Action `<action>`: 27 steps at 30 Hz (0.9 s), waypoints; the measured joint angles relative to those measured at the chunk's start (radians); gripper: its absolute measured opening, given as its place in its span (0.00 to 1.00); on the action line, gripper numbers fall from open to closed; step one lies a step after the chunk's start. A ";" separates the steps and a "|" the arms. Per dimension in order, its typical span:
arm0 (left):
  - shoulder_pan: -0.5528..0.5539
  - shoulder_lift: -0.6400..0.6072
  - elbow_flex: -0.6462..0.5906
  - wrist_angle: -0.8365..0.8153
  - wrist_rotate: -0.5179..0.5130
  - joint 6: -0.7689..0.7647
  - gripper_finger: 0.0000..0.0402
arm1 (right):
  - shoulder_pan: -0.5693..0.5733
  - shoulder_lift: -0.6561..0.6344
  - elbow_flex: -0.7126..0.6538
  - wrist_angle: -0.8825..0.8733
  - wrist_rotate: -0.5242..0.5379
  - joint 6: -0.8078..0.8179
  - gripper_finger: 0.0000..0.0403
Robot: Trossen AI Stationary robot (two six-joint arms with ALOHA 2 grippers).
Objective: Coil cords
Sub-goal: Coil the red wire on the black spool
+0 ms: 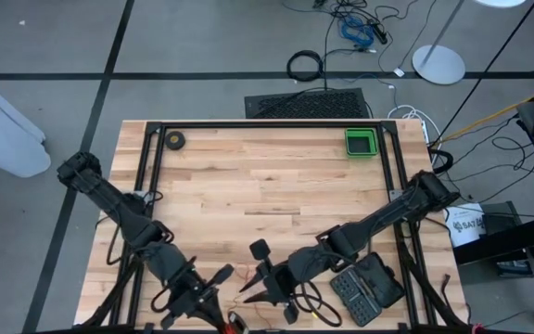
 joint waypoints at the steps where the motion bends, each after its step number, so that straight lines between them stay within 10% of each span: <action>1: -0.007 0.000 0.007 0.000 -0.021 0.000 0.02 | 0.005 -0.010 0.000 -0.019 0.004 0.003 0.24; 17: -0.127 -0.019 0.063 -0.003 -0.634 0.041 0.02 | 0.038 0.049 -0.002 -0.103 0.078 0.065 0.30; 23: -0.148 -0.068 0.063 -0.012 -1.007 -0.063 0.02 | -0.008 0.096 -0.002 -0.027 0.135 0.054 0.30; 27: -0.167 -0.109 0.049 -0.038 -1.041 -0.084 0.02 | -0.035 0.117 -0.002 -0.019 0.252 0.083 0.30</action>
